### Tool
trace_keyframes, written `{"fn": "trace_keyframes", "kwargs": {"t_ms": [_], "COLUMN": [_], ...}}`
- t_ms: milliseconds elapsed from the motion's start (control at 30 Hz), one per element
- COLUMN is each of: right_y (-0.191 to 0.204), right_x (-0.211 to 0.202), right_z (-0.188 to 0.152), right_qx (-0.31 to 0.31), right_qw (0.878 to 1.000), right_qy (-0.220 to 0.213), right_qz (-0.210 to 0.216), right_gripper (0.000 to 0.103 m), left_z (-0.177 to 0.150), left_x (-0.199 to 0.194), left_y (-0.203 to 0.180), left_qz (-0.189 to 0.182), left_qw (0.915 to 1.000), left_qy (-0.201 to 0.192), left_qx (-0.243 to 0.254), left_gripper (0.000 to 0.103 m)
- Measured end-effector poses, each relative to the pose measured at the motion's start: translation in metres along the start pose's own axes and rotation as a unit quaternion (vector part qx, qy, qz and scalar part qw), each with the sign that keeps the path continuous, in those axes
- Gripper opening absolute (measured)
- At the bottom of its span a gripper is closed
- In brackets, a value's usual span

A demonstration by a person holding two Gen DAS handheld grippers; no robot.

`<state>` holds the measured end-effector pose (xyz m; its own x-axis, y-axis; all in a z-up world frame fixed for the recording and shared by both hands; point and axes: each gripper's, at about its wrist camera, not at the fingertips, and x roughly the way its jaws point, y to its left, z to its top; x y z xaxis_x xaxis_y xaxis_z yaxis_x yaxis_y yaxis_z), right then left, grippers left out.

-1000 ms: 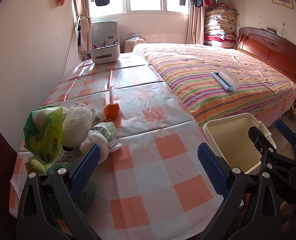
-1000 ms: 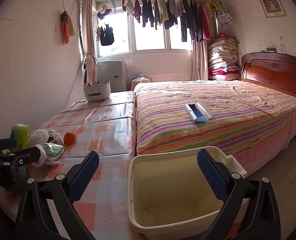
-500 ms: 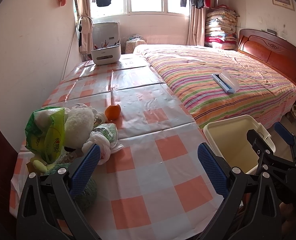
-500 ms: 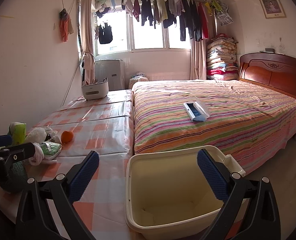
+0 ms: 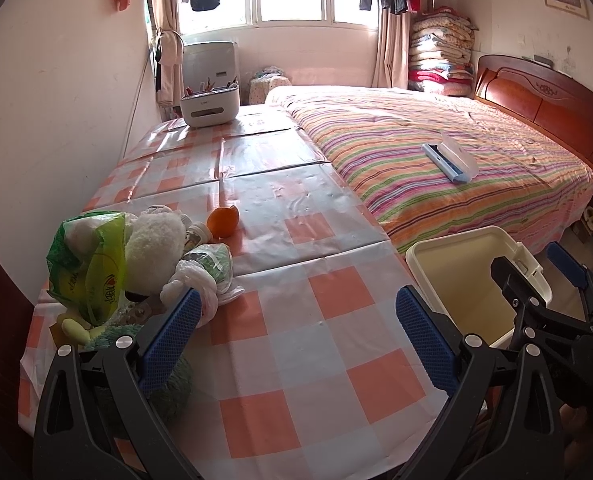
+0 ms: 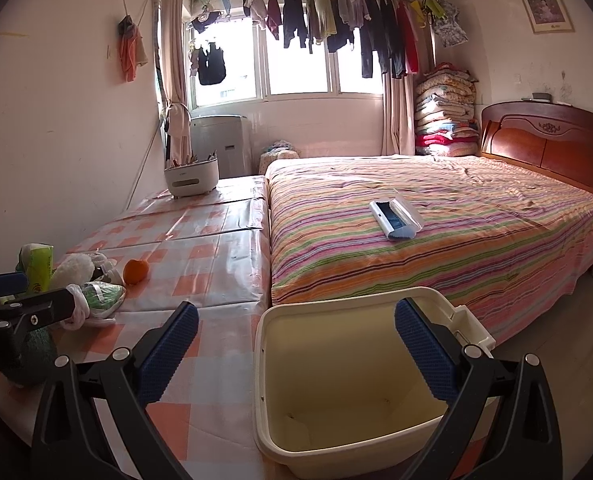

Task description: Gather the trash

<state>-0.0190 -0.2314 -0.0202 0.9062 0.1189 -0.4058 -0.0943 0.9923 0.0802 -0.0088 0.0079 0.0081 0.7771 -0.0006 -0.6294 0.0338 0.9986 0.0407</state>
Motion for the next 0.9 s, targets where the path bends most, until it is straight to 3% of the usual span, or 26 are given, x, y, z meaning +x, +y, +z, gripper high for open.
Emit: {"fn": "trace_keyframes", "kwargs": {"t_ms": [400,900], "right_y": [0.000,0.016], "right_x": [0.000,0.003], "right_z": [-0.001,0.000], "right_qx": [0.000,-0.014], "right_qw": [1.000,1.000], "right_qy": [0.003,0.007], "right_qz": [0.003,0.020], "right_gripper": [0.096,0.096], "left_z": [-0.001,-0.004], "left_x": [-0.005,-0.009], "left_y": [0.007,0.077], "left_qz": [0.006,0.033], "left_qw": [1.0000,0.9975], "left_qy": [-0.006,-0.001], "left_qx": [-0.004,-0.063], "left_gripper": [0.096,0.096]}}
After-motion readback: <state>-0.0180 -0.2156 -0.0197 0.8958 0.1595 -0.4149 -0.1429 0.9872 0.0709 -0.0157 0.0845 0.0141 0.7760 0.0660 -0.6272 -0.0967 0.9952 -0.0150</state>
